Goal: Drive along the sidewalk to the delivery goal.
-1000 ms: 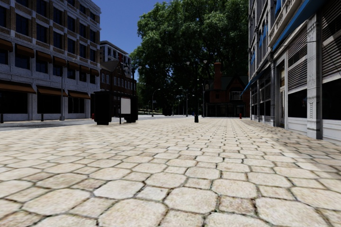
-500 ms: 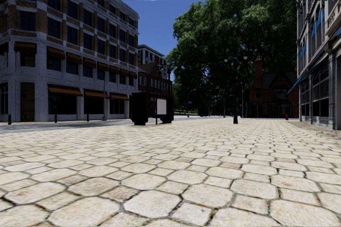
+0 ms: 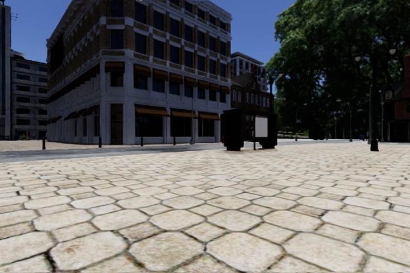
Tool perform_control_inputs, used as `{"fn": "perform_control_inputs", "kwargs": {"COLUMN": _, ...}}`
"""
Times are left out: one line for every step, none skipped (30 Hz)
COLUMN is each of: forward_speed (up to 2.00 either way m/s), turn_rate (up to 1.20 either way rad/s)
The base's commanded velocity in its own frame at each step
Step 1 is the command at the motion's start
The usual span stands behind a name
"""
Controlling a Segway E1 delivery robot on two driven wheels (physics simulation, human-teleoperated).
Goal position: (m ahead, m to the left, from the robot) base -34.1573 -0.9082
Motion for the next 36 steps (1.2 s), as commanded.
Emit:
{"fn": "perform_control_inputs", "kwargs": {"forward_speed": 1.25, "turn_rate": 0.69}}
{"fn": "perform_control_inputs", "kwargs": {"forward_speed": 1.25, "turn_rate": 0.69}}
{"fn": "perform_control_inputs", "kwargs": {"forward_speed": 1.25, "turn_rate": 0.69}}
{"fn": "perform_control_inputs", "kwargs": {"forward_speed": 1.25, "turn_rate": 0.69}}
{"fn": "perform_control_inputs", "kwargs": {"forward_speed": 1.25, "turn_rate": 0.69}}
{"fn": "perform_control_inputs", "kwargs": {"forward_speed": 1.25, "turn_rate": 0.69}}
{"fn": "perform_control_inputs", "kwargs": {"forward_speed": 1.25, "turn_rate": 0.69}}
{"fn": "perform_control_inputs", "kwargs": {"forward_speed": 1.25, "turn_rate": 0.69}}
{"fn": "perform_control_inputs", "kwargs": {"forward_speed": 1.25, "turn_rate": 0.69}}
{"fn": "perform_control_inputs", "kwargs": {"forward_speed": 1.25, "turn_rate": 0.69}}
{"fn": "perform_control_inputs", "kwargs": {"forward_speed": 1.25, "turn_rate": 0.69}}
{"fn": "perform_control_inputs", "kwargs": {"forward_speed": 1.25, "turn_rate": 0.69}}
{"fn": "perform_control_inputs", "kwargs": {"forward_speed": 1.25, "turn_rate": 0.69}}
{"fn": "perform_control_inputs", "kwargs": {"forward_speed": 1.25, "turn_rate": 0.69}}
{"fn": "perform_control_inputs", "kwargs": {"forward_speed": 1.25, "turn_rate": 0.69}}
{"fn": "perform_control_inputs", "kwargs": {"forward_speed": 1.25, "turn_rate": 0.68}}
{"fn": "perform_control_inputs", "kwargs": {"forward_speed": 1.25, "turn_rate": 0.68}}
{"fn": "perform_control_inputs", "kwargs": {"forward_speed": 1.25, "turn_rate": 0.68}}
{"fn": "perform_control_inputs", "kwargs": {"forward_speed": 1.25, "turn_rate": 0.68}}
{"fn": "perform_control_inputs", "kwargs": {"forward_speed": 1.25, "turn_rate": 0.68}}
{"fn": "perform_control_inputs", "kwargs": {"forward_speed": 1.25, "turn_rate": 0.68}}
{"fn": "perform_control_inputs", "kwargs": {"forward_speed": 1.25, "turn_rate": 0.65}}
{"fn": "perform_control_inputs", "kwargs": {"forward_speed": 1.25, "turn_rate": 0.64}}
{"fn": "perform_control_inputs", "kwargs": {"forward_speed": 1.25, "turn_rate": 0.64}}
{"fn": "perform_control_inputs", "kwargs": {"forward_speed": 1.25, "turn_rate": 0.64}}
{"fn": "perform_control_inputs", "kwargs": {"forward_speed": 1.25, "turn_rate": 0.64}}
{"fn": "perform_control_inputs", "kwargs": {"forward_speed": 1.25, "turn_rate": 0.64}}
{"fn": "perform_control_inputs", "kwargs": {"forward_speed": 1.25, "turn_rate": 0.64}}
{"fn": "perform_control_inputs", "kwargs": {"forward_speed": 1.25, "turn_rate": 0.64}}
{"fn": "perform_control_inputs", "kwargs": {"forward_speed": 1.26, "turn_rate": 0.64}}
{"fn": "perform_control_inputs", "kwargs": {"forward_speed": 1.29, "turn_rate": 0.64}}
{"fn": "perform_control_inputs", "kwargs": {"forward_speed": 1.31, "turn_rate": 0.64}}
{"fn": "perform_control_inputs", "kwargs": {"forward_speed": 1.31, "turn_rate": 0.64}}
{"fn": "perform_control_inputs", "kwargs": {"forward_speed": 1.32, "turn_rate": 0.64}}
{"fn": "perform_control_inputs", "kwargs": {"forward_speed": 1.33, "turn_rate": 0.64}}
{"fn": "perform_control_inputs", "kwargs": {"forward_speed": 1.33, "turn_rate": 0.64}}
